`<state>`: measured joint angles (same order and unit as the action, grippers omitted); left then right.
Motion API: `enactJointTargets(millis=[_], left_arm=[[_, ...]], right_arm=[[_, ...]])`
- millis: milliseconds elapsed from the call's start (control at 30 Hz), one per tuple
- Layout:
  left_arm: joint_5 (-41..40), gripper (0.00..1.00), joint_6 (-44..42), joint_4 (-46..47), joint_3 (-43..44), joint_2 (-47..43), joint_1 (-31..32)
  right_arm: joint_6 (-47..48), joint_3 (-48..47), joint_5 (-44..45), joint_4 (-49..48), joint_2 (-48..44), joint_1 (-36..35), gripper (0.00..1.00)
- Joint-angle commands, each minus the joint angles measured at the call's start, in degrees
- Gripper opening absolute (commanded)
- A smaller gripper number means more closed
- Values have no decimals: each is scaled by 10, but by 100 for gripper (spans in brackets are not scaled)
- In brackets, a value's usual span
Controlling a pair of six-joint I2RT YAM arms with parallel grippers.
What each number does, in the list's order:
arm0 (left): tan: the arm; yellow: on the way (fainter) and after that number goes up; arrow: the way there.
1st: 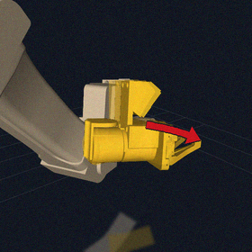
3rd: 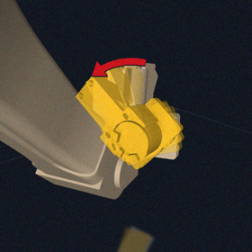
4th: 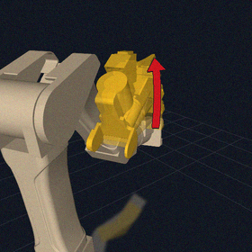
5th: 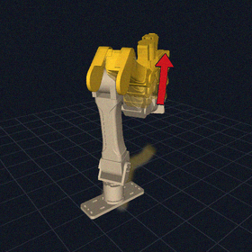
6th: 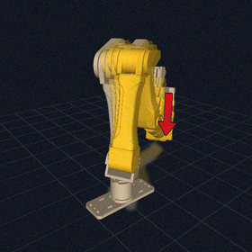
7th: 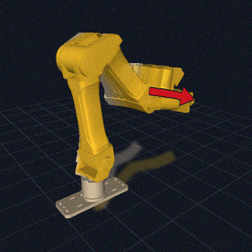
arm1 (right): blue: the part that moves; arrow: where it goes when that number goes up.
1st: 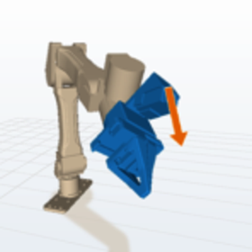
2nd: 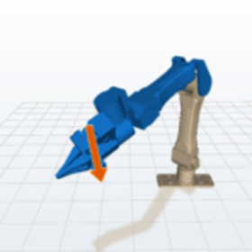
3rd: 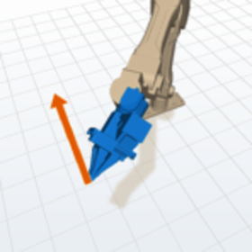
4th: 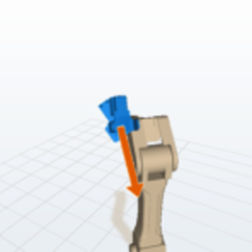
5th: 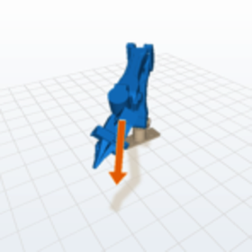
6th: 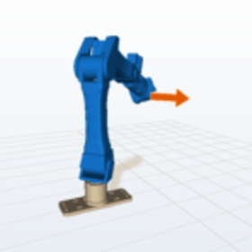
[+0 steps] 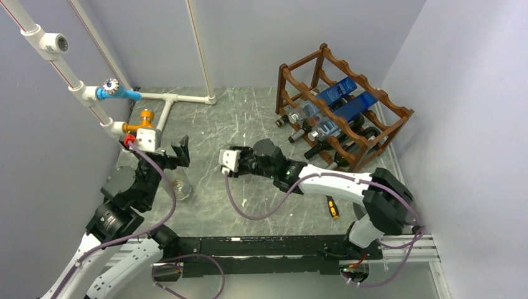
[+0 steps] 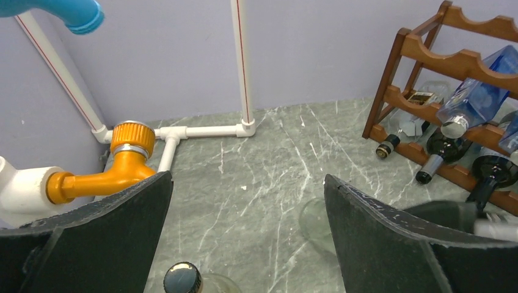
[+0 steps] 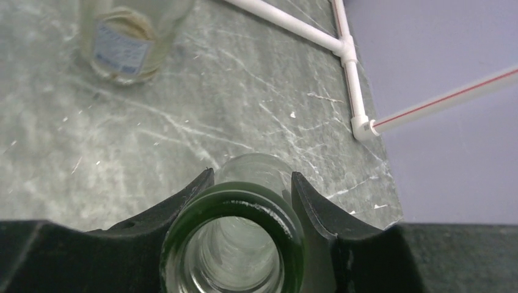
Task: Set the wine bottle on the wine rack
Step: Adjust the wine bottle at the center of the board.
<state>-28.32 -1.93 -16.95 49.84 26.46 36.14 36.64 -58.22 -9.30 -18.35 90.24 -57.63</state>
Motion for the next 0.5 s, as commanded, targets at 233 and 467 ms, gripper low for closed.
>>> enactJointTargets(millis=[233,467], left_arm=[[-14,100,26,-5,6,49,-20],[73,100,106,-83,33,137,-20]], right_arm=[[163,76,162,-28,-4,-112,0],[208,143,252,-90,31,-167,0]])
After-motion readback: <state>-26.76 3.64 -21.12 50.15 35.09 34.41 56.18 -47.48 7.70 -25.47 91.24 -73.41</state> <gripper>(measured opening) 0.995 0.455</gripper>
